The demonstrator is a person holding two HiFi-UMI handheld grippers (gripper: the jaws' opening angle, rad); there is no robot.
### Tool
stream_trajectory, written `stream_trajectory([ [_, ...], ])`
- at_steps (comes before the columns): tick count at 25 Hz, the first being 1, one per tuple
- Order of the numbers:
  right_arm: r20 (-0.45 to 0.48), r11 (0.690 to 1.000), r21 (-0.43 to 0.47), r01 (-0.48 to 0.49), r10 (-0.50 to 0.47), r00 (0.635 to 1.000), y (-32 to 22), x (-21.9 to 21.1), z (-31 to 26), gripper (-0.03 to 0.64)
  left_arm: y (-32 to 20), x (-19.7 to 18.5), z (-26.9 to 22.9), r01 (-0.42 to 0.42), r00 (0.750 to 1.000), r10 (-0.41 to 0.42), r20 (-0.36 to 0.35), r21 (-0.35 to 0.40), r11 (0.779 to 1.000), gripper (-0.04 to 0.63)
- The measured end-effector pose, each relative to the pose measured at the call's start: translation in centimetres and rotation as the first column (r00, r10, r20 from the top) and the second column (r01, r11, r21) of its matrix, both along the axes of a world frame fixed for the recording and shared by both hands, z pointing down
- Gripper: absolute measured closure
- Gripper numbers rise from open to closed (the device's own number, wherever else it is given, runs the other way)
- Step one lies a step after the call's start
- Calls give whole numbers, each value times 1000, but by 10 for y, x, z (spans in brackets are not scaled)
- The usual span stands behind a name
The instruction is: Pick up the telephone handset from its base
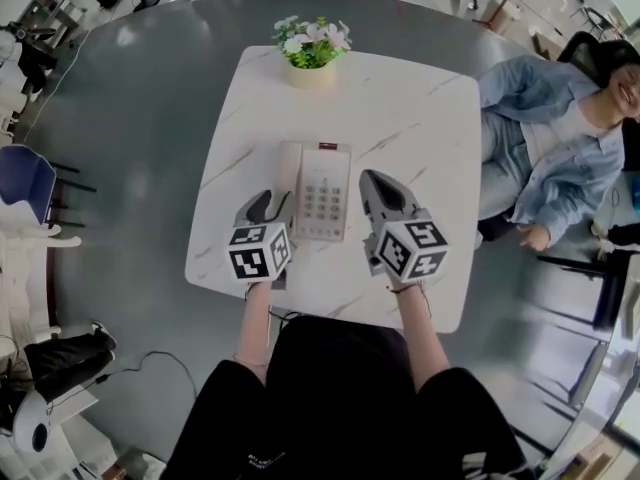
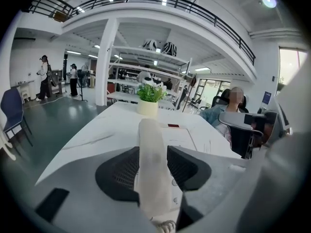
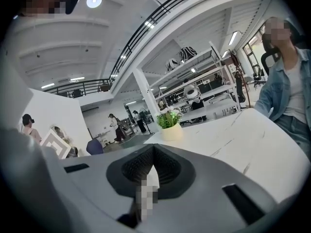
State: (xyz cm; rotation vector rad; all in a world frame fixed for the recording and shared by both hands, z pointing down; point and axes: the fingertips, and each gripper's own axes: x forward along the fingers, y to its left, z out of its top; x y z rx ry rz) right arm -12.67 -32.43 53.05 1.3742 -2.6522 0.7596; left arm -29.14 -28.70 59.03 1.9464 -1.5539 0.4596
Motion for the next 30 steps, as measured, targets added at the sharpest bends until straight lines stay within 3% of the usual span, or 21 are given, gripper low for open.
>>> stream_trajectory([
  [7,9,1000,-17,-17,17,1000,-5,0,8,627,-16,10,23,-49,999,50,10,-75,996,350],
  [19,28,998,-49,-37,38,999,-4,1,23,627,-27,11,40,-58,992,74,105,-155,986,364],
  [30,28,998,-55,-42,44,999,-3,4,27,627,-28,9,39,5,996,8,93,-138,990,382],
])
